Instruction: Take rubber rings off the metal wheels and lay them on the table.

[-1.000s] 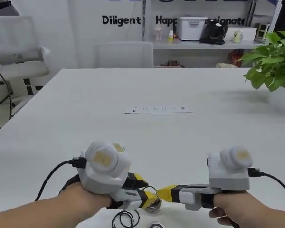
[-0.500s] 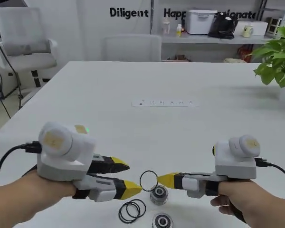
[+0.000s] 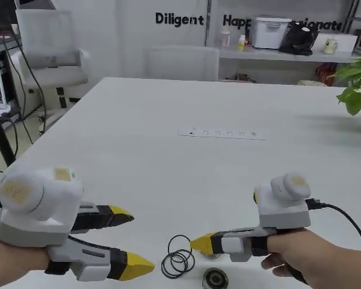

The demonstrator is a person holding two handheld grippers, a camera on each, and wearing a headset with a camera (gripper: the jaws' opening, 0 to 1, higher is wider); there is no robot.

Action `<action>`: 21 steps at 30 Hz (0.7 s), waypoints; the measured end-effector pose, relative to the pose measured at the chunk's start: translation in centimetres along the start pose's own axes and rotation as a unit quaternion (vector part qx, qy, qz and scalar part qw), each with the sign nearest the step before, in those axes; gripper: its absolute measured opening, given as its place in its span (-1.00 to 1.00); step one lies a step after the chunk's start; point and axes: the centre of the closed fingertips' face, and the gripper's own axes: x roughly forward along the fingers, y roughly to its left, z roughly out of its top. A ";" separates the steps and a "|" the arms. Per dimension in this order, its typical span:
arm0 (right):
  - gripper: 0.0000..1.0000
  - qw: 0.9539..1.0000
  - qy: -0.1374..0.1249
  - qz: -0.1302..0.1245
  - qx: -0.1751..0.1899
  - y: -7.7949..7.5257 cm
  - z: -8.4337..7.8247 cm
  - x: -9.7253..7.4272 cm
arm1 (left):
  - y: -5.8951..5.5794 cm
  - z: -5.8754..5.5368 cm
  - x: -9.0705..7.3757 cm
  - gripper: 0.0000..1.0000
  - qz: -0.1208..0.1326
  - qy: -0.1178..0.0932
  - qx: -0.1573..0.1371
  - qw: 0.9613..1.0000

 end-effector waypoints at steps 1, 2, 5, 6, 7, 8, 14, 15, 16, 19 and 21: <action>-1.00 1.000 0.010 -0.003 -0.004 0.0 -0.3 0.3 | 0.0 -0.1 -0.3 0.23 0.002 0.000 -0.003 1.000; -1.00 1.000 0.017 -0.003 -0.009 0.0 -0.5 0.5 | 0.1 -0.2 -0.5 0.24 0.004 -0.001 -0.006 1.000; -1.00 0.999 0.035 -0.009 -0.016 0.0 -1.1 1.2 | 0.2 -0.4 -1.0 0.24 0.009 -0.002 -0.011 1.000; -1.00 0.999 0.043 -0.013 -0.023 -0.1 -1.4 1.3 | 0.2 -0.5 -1.1 0.24 0.011 -0.002 -0.012 1.000; -1.00 0.998 0.047 -0.016 -0.029 -0.2 -1.5 1.4 | 0.3 -0.5 -1.3 0.25 0.013 -0.002 -0.014 1.000; -1.00 0.998 0.050 -0.021 -0.033 -0.3 -1.6 1.5 | 0.4 -0.6 -1.4 0.25 0.015 -0.002 -0.015 1.000; -0.98 0.994 0.061 -0.049 -0.076 -1.1 -1.6 1.2 | 0.7 -0.8 -1.8 0.26 0.023 -0.001 -0.018 1.000; -0.92 0.994 0.061 -0.052 -0.077 -1.3 -1.6 1.2 | 0.7 -0.8 -1.8 0.26 0.024 -0.001 -0.017 1.000; -0.86 0.993 0.062 -0.055 -0.081 -1.4 -1.6 1.1 | 0.8 -0.8 -1.9 0.26 0.024 0.000 -0.017 1.000; -0.73 0.993 0.061 -0.053 -0.088 -1.2 -1.6 0.7 | 0.9 -0.6 -1.9 0.27 0.026 -0.003 -0.020 0.999; -0.69 0.993 0.057 -0.049 -0.092 -0.8 -1.4 0.4 | 0.9 -0.5 -1.9 0.28 0.025 -0.005 -0.021 0.999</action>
